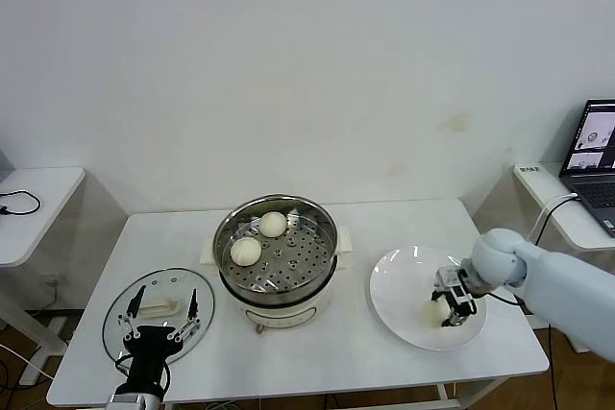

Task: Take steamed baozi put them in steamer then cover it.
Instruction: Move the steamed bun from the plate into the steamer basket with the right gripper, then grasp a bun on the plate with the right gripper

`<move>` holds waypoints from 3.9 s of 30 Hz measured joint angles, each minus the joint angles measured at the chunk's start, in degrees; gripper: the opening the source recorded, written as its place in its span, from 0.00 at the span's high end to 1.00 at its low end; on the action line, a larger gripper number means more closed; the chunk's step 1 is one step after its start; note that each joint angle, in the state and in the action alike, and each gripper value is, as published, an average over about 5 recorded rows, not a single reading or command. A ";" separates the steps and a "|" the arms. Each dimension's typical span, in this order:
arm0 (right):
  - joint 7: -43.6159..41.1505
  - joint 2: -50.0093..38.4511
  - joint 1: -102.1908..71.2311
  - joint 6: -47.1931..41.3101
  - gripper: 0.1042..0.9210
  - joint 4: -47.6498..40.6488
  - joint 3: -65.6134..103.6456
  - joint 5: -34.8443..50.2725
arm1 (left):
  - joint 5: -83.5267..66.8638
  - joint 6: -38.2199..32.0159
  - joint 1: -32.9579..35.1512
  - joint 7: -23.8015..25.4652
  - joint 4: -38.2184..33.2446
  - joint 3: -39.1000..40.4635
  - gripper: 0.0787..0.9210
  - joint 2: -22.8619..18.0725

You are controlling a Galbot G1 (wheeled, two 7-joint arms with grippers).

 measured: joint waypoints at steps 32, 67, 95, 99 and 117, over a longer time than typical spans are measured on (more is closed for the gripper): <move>0.27 19.64 36.60 0.35 0.39 -3.07 -16.76 16.22 | -0.36 -0.13 0.30 -0.39 -0.13 -1.60 0.12 -0.31; 3.67 42.67 31.88 24.19 0.38 -7.21 -27.10 3.71 | -0.92 -0.42 0.51 -0.22 -0.78 -4.45 0.12 -1.73; 1.27 30.57 37.24 20.03 0.12 -4.75 -22.32 8.73 | -0.56 -0.34 -0.90 -0.01 -0.79 -2.91 0.12 -0.64; 0.81 24.53 37.12 14.50 0.12 -2.81 -21.43 9.34 | -0.23 -0.28 -1.20 0.02 -0.67 -2.25 0.12 -0.18; 1.76 -1.31 14.80 1.75 0.12 4.25 -7.07 1.43 | 1.60 0.07 -1.35 0.08 -0.39 0.63 0.12 0.92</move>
